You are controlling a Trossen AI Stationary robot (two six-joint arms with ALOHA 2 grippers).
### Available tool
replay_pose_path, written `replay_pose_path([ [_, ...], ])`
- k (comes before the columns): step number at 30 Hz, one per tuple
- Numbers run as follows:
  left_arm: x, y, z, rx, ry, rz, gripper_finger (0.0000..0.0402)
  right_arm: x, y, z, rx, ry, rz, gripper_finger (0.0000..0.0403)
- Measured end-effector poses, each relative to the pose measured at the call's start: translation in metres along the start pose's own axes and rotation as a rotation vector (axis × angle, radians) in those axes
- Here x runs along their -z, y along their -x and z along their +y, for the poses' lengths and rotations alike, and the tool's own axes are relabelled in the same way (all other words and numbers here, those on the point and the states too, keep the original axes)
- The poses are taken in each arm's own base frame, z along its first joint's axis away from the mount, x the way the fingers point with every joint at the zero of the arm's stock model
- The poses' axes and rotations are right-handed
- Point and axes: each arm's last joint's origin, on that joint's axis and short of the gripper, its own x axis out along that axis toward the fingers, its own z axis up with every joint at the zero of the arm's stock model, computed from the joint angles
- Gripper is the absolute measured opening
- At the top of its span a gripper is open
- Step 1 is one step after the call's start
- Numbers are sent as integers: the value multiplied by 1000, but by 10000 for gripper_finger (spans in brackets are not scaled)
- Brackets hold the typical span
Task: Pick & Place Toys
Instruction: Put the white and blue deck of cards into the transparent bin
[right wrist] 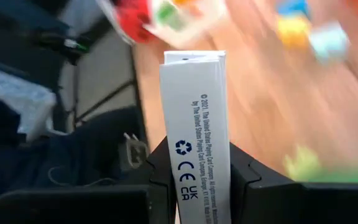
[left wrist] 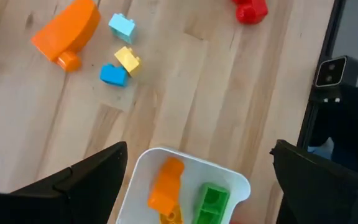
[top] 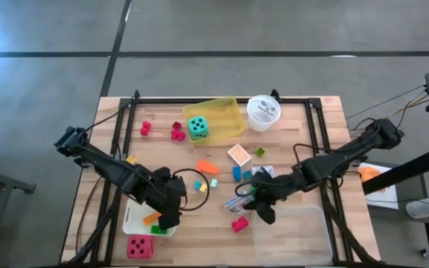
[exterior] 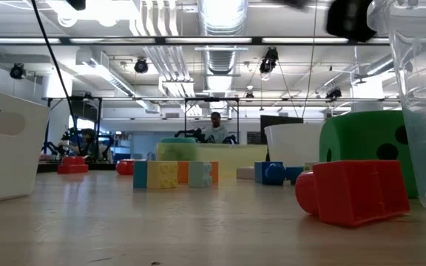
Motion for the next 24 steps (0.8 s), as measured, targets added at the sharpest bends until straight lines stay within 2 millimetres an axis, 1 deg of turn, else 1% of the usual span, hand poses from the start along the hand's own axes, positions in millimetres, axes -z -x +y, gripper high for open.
replay_pose_path([
  [2,3,0,-2,-14,-23,-16,385,6,8,-1,34,-73,29,60],
  [5,9,3,-8,-77,-170,-86,385,15,22,3,49,-146,35,60],
  [6,11,4,-10,-113,-193,-126,385,17,27,6,41,-156,22,60],
  [8,14,7,-12,-175,-185,-209,385,22,36,11,20,-163,-6,60],
  [10,17,12,-13,-202,-169,-265,385,26,47,17,-2,-171,-40,60],
  [13,19,14,-16,-191,-170,-285,385,34,59,20,-7,-200,-47,60],
  [18,26,5,-23,-141,-175,-325,385,54,70,20,46,-326,26,60],
  [21,30,-1,-18,-112,-158,-365,385,66,70,20,79,-388,67,60],
  [24,37,-3,-9,-62,-130,-412,385,76,69,22,96,-412,97,60],
])
